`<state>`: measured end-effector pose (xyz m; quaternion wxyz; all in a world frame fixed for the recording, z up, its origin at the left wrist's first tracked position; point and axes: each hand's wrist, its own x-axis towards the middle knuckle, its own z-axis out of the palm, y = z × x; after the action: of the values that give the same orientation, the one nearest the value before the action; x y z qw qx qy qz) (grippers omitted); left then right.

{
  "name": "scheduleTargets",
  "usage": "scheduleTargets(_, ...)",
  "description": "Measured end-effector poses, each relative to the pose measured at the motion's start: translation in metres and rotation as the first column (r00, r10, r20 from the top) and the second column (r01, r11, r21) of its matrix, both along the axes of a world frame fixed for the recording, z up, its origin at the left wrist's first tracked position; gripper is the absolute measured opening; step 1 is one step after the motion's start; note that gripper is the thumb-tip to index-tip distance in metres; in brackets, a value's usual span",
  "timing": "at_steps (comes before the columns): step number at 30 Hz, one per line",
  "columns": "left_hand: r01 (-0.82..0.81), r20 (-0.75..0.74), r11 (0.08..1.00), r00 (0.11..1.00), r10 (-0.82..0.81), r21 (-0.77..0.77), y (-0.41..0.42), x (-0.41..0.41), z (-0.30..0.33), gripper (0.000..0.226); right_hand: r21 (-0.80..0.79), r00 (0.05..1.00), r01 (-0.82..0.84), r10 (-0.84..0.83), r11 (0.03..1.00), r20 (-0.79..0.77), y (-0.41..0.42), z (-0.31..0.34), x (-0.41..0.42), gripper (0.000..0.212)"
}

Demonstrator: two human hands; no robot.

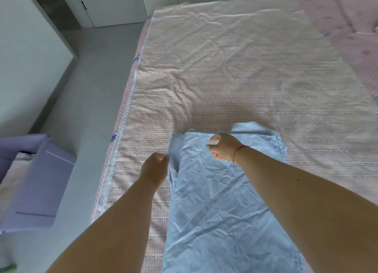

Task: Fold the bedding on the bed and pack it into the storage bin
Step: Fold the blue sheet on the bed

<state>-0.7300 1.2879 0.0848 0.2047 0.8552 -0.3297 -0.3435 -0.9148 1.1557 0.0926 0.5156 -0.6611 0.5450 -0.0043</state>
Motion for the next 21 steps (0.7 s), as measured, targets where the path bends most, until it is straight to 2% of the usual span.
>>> scheduleTargets(3, -0.174, -0.167, 0.983, 0.973, 0.161, -0.065, -0.016, 0.016, -0.022, 0.031, -0.063, 1.000, -0.012, 0.012, 0.998, 0.015, -0.001, -0.021, 0.036, 0.039)
scheduleTargets(7, -0.238, -0.314, 0.968, 0.927, 0.203, -0.075, -0.040, 0.034, -0.056, 0.058, -0.091, 0.989, -0.147, 0.149, 0.985, 0.014, -0.003, -0.037, 0.079, 0.041)
scheduleTargets(9, -0.181, -0.323, 0.980, 0.936, 0.144, -0.086, -0.052, 0.032, -0.061, 0.052, -0.100, 0.940, -0.328, 0.314, 0.939, -0.136, -0.005, -0.042, 0.093, 0.050)
scheduleTargets(11, -0.103, -0.306, 0.989, 0.950, 0.066, -0.108, -0.060, 0.029, -0.065, 0.029, -0.172, 0.852, -0.488, 0.424, 0.856, -0.309, -0.003, -0.043, 0.095, 0.065)
scheduleTargets(12, -0.090, -0.302, 0.990, 0.952, 0.053, -0.110, -0.063, 0.028, -0.067, 0.024, -0.194, 0.805, -0.549, 0.451, 0.813, -0.386, -0.005, -0.045, 0.093, 0.067)
scheduleTargets(13, -0.096, -0.310, 0.990, 0.949, 0.060, -0.104, -0.065, 0.028, -0.069, 0.021, -0.217, 0.805, -0.544, 0.431, 0.811, -0.408, -0.009, -0.048, 0.090, 0.060)
scheduleTargets(15, -0.141, -0.355, 0.986, 0.930, 0.100, -0.093, -0.066, 0.027, -0.071, 0.011, -0.334, 0.848, -0.486, 0.341, 0.808, -0.406, -0.014, -0.049, 0.081, 0.033)
scheduleTargets(18, -0.159, -0.356, 0.981, 0.928, 0.109, -0.112, -0.071, 0.025, -0.062, 0.003, -0.534, 0.968, -0.239, 0.153, 0.811, -0.200, -0.015, -0.052, 0.061, 0.054)
scheduleTargets(21, -0.206, -0.376, 0.959, 0.918, 0.121, -0.194, -0.083, 0.021, -0.056, 0.007, -0.639, 0.999, 0.040, -0.009, 0.768, 0.052, -0.009, -0.047, 0.044, 0.070)
